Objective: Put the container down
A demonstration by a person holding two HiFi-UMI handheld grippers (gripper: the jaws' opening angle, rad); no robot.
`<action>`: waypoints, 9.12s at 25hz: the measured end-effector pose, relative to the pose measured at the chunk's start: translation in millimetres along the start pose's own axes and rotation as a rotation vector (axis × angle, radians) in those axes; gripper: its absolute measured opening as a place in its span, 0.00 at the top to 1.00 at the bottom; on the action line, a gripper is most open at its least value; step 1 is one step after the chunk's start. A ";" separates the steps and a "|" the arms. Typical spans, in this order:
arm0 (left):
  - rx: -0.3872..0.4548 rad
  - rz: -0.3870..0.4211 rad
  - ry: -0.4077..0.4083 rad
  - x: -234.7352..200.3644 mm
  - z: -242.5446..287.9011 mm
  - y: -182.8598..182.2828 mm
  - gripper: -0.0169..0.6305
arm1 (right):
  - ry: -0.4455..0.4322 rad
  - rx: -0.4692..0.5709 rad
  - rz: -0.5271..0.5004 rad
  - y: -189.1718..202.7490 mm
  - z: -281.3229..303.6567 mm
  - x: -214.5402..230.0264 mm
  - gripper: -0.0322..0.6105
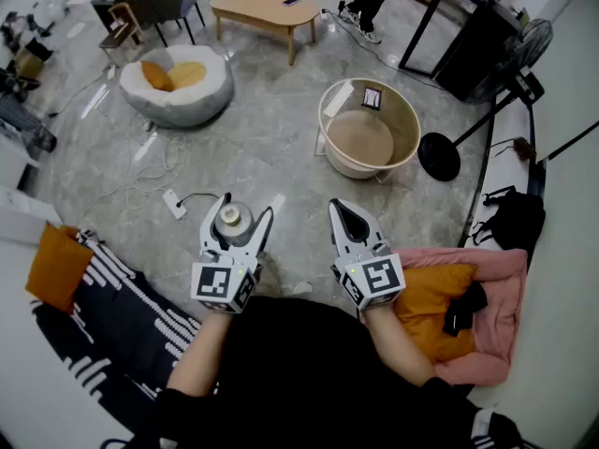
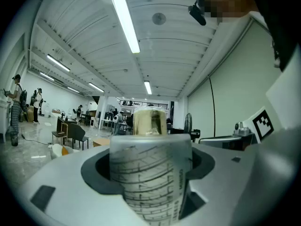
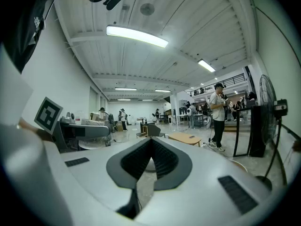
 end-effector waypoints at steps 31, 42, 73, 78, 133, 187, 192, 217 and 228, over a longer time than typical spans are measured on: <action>-0.029 -0.081 0.040 -273.1 332.9 -68.5 0.43 | 0.190 -0.122 -0.052 -84.6 377.7 167.9 0.92; -0.021 -0.053 0.110 -409.1 442.0 -128.4 0.43 | 0.261 -0.151 -0.011 -133.0 532.9 205.2 0.92; -0.041 -0.033 -0.001 -496.6 604.9 -145.1 0.43 | 0.271 -0.165 0.096 -116.0 681.5 353.1 0.92; -0.069 0.010 0.072 -480.2 736.7 -179.1 0.43 | 0.373 -0.149 0.128 -124.8 705.7 465.9 0.92; -0.352 0.360 1.269 -172.0 1303.8 -147.5 0.43 | 1.378 -0.100 0.414 -129.0 707.9 817.5 0.92; -0.496 0.689 1.391 -4.0 1324.6 536.8 0.43 | 1.388 -0.117 0.879 389.5 692.1 809.5 0.92; -0.492 0.722 1.381 -8.1 1323.7 539.0 0.43 | 1.382 -0.101 0.879 387.4 691.7 812.9 0.92; -0.538 0.894 1.392 -43.8 1315.6 552.0 0.43 | 1.350 -0.087 0.856 378.3 699.0 805.1 0.92; -0.606 0.814 1.415 -66.8 1313.0 524.5 0.40 | 1.378 -0.088 0.839 358.0 694.0 794.0 0.92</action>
Point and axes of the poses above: the fingertips, and each gripper's own axes: z forward along the fingers, x to its right, y out of its underside, the point moved 2 cm from there along -z, backward along the fingers, and after that the axes turned 8 degrees about -x, right-handed, at the moved point
